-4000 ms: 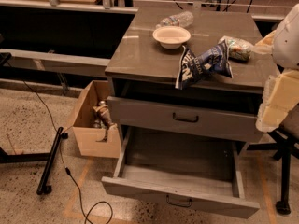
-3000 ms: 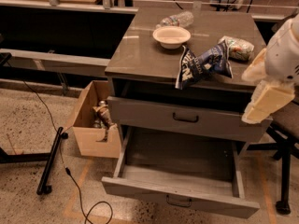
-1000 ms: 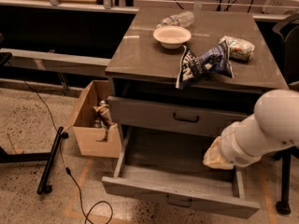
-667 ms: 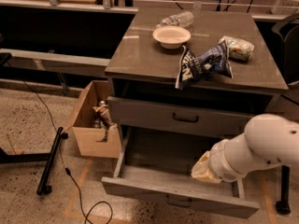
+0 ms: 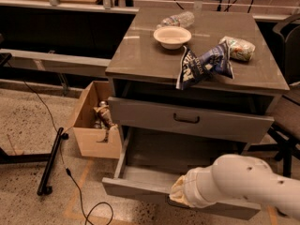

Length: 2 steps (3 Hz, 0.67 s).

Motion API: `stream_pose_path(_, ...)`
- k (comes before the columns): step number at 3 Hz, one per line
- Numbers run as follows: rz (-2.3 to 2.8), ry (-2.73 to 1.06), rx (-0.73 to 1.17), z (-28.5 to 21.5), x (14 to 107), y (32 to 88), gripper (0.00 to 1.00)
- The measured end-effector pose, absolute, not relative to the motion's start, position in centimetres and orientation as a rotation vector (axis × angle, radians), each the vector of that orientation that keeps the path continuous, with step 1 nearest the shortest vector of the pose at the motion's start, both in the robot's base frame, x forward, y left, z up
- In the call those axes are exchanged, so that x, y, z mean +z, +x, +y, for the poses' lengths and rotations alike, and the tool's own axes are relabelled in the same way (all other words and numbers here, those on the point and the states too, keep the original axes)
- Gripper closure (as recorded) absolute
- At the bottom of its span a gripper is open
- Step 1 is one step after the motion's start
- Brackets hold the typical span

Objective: Place water bottle into middle drawer

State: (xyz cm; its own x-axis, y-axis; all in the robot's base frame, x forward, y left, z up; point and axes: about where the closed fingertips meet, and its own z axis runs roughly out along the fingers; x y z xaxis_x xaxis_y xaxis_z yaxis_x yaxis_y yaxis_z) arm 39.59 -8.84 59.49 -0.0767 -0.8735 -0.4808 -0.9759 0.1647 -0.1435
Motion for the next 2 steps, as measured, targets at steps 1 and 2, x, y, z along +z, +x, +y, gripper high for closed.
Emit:
stream_pose_path(1, 1.973, -1.722, 0.237, -8.86, 58.71, 40.12, 1.0)
stream_pose_path(2, 1.971, -1.718, 0.236, -8.82, 58.87, 40.29, 1.0)
